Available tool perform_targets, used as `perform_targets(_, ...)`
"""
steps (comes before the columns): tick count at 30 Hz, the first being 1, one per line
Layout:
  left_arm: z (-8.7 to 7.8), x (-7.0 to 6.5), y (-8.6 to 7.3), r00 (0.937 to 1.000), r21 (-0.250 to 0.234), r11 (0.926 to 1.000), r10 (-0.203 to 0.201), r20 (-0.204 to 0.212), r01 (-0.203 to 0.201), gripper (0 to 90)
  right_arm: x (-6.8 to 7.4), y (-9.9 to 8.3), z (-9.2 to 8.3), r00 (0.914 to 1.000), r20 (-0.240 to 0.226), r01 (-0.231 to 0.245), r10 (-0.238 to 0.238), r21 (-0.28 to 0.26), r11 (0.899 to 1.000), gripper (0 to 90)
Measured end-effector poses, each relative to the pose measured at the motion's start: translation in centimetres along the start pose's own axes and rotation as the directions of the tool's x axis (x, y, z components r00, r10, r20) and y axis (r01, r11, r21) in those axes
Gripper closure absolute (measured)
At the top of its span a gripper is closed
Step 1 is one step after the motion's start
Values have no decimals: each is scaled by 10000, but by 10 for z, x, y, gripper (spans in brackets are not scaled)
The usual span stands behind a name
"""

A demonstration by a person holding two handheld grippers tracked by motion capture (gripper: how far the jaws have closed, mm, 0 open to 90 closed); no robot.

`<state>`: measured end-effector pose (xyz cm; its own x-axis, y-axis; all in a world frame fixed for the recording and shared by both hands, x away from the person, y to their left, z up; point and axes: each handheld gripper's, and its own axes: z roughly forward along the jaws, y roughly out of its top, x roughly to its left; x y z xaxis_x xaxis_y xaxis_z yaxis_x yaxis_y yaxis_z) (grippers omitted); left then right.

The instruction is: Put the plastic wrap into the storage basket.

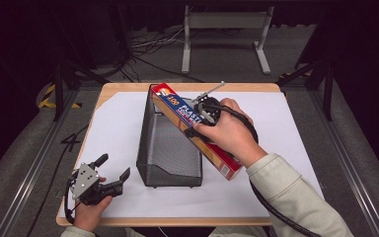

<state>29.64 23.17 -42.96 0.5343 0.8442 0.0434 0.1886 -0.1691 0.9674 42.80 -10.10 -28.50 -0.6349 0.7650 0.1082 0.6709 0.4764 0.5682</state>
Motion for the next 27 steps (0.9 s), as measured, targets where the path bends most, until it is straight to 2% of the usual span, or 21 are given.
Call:
perform_targets(3,0,0,0,10000,5,10000,-4,-9,4,148,3,3,5,9999,-32,-123,123,-89,9999,396)
perform_targets(12,0,0,0,10000,-32,10000,5,-17,-5,148,12,6,23,9925,329,-1172,1178,-183,9929,396)
perform_targets(17,0,0,0,10000,-48,10000,10,-12,-10,148,16,7,32,9904,535,-1274,1274,-35,9919,396)
perform_targets(18,0,0,0,10000,-36,10000,15,-24,-16,148,18,7,36,9866,606,-1515,1512,18,9884,396)
perform_targets(21,-1,1,0,10000,-7,10000,33,-26,-33,148,19,6,40,9851,705,-1572,1566,33,9876,396)
perform_targets(23,0,1,0,10000,-45,10000,2,-23,-2,149,19,6,44,9808,772,-1806,1792,110,9835,396)
perform_targets(27,1,0,0,10000,-52,10000,25,-10,-25,149,20,6,52,9799,838,-1835,1811,212,9828,396)
